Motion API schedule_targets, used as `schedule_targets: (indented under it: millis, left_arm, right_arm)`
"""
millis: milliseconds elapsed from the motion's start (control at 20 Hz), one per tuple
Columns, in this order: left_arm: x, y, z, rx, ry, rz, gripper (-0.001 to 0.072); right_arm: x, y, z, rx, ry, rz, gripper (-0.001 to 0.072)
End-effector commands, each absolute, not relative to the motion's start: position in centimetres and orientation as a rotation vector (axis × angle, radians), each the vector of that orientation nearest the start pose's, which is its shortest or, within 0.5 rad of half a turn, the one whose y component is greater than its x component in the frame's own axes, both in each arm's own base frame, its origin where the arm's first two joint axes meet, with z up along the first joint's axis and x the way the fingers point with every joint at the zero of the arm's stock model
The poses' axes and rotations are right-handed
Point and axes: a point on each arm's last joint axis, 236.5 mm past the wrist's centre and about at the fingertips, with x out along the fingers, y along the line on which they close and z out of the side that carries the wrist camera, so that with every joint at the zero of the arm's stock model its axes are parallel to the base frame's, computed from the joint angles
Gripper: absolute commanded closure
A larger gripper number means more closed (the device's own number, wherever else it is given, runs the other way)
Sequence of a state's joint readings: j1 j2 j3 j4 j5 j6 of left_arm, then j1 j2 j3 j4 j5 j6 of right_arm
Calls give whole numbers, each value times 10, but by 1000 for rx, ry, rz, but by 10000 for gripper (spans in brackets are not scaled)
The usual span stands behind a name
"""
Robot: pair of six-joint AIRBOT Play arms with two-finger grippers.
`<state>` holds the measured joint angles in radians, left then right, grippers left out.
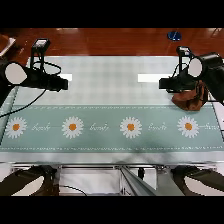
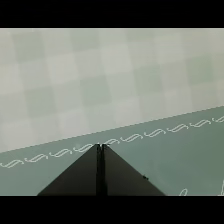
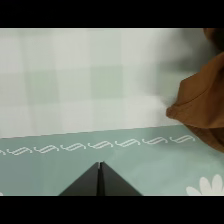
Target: Fold the shirts.
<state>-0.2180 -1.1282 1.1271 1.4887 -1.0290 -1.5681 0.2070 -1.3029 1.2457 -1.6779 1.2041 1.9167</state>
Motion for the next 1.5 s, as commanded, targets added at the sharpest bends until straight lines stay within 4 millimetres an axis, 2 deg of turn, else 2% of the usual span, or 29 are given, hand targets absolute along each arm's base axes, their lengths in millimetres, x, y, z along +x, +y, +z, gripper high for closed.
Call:
schedule_targets:
  millis: [0,600,750,800,950,1000,1050,1100,1150,1200,1250,1300,1400,1450]
  left_arm:
    - [384,-102,67,41,1035,-242,692]
    - [384,-102,67,41,1035,-242,692]
    - [420,-109,88,13,857,-242,692]
    - [421,-113,89,-3,854,-250,692]
    - [438,-116,103,-25,763,-249,691]
    - [443,-116,108,-28,731,-249,691]
    - [451,-116,115,-33,687,-246,680]
    - [457,-116,116,-33,663,-243,606]
    - [462,-116,113,-33,659,-241,299]
    - [464,-116,105,-33,673,-237,199]
    - [465,-115,95,-30,700,-234,199]
    - [464,-112,84,-30,733,-227,199]
    - [464,-110,65,-28,784,-220,199]
    - [465,-110,58,-27,802,-219,199]
  right_arm:
    - [390,58,27,74,1244,-99,681]
    - [390,58,27,74,1244,-99,681]
    - [390,57,27,71,1243,-101,681]
    - [391,56,28,67,1240,-103,681]
    - [418,47,38,14,1119,-111,678]
    - [434,36,47,-41,1040,-133,577]
    - [451,22,60,-104,954,-166,287]
    - [468,6,74,-182,864,-196,296]
    - [482,-12,84,-208,795,-243,297]
    - [490,-38,88,-172,751,-326,297]
    - [492,-66,81,-110,748,-401,297]
    - [490,-97,66,-23,774,-472,299]
    - [481,-142,23,114,878,-544,301]
    - [476,-155,2,185,935,-554,302]
